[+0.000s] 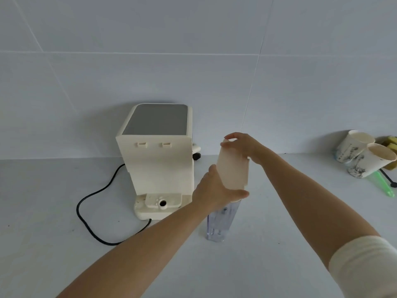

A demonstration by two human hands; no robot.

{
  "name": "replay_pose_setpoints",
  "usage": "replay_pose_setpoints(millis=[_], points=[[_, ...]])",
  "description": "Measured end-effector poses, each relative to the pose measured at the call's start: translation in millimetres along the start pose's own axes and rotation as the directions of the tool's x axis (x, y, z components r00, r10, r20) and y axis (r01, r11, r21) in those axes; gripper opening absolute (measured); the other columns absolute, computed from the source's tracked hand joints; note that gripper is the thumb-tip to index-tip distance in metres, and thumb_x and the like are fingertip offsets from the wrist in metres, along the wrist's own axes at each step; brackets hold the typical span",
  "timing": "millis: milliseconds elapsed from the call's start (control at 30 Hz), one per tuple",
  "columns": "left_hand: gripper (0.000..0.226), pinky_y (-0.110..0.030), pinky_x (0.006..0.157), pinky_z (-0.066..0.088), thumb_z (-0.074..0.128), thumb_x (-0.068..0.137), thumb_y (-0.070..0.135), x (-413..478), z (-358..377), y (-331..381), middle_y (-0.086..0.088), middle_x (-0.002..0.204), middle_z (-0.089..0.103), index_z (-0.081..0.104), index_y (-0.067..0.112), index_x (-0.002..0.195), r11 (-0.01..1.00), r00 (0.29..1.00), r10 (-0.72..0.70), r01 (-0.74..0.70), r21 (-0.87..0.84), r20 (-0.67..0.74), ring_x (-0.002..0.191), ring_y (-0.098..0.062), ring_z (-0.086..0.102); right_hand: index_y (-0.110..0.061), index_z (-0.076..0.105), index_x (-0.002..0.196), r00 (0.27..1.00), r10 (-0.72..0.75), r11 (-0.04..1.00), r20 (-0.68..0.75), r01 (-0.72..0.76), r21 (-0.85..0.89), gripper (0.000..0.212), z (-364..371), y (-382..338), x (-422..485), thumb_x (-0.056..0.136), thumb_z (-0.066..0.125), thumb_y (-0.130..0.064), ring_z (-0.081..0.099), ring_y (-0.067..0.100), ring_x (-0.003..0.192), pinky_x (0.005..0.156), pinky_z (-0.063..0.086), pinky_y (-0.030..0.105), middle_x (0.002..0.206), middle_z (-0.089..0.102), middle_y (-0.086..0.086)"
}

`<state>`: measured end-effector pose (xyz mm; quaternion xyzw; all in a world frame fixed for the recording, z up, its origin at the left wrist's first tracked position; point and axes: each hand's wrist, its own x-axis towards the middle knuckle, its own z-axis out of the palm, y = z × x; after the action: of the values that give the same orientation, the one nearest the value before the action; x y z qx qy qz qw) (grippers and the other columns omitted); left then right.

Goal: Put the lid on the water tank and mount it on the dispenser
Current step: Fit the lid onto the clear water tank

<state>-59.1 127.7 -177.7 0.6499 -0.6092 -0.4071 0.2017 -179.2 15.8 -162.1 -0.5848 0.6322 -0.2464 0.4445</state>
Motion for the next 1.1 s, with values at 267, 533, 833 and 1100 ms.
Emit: replay_pose_setpoints(millis=[267,533,833,1100], points=[[0.073,-0.030,0.069,0.038,0.070,0.065,0.048,-4.5,-4.9,7.6,0.003,0.095,0.050,0.038,0.015,0.122,0.975,0.998,-0.005,0.017,0.223,-0.056,0.085,-0.020,0.048,-0.020,0.056,0.103,1.000,-0.014,1.000,-0.001,0.014,0.006,0.025,-3.6,5.5,-1.6,0.080,0.065,-0.029,0.055,0.018,0.080,0.064,0.044,0.025,0.103,0.057,0.005],[0.070,-0.029,0.067,0.037,0.072,0.064,0.045,-0.9,-16.6,6.4,0.004,0.086,0.048,0.040,0.015,0.119,0.944,0.999,0.032,-0.042,0.328,0.035,0.085,-0.021,0.048,-0.018,0.060,0.101,0.999,0.024,0.997,-0.039,-0.022,0.068,0.025,-12.0,18.3,-14.8,0.079,0.067,-0.026,0.053,0.020,0.085,0.068,0.039,0.027,0.099,0.057,0.005],[0.060,-0.024,0.064,0.040,0.080,0.063,0.032,10.8,-45.2,-4.0,0.006,0.094,0.051,0.046,0.020,0.110,0.914,0.926,0.178,-0.281,0.293,0.334,0.090,-0.018,0.051,-0.023,0.058,0.102,0.994,0.105,0.978,0.011,-0.105,0.178,0.025,-36.3,47.5,-39.4,0.079,0.066,-0.019,0.052,0.015,0.088,0.067,0.042,0.023,0.108,0.054,0.002],[0.068,-0.026,0.073,0.042,0.077,0.069,0.023,22.2,-64.1,-4.3,0.001,0.113,0.053,0.043,0.017,0.127,0.867,0.891,0.195,-0.352,0.353,0.410,0.095,-0.017,0.051,-0.026,0.051,0.080,0.990,0.135,0.935,-0.037,-0.115,0.335,0.015,-33.6,73.6,-64.5,0.078,0.065,-0.023,0.052,0.017,0.084,0.071,0.043,0.030,0.100,0.052,0.001]])
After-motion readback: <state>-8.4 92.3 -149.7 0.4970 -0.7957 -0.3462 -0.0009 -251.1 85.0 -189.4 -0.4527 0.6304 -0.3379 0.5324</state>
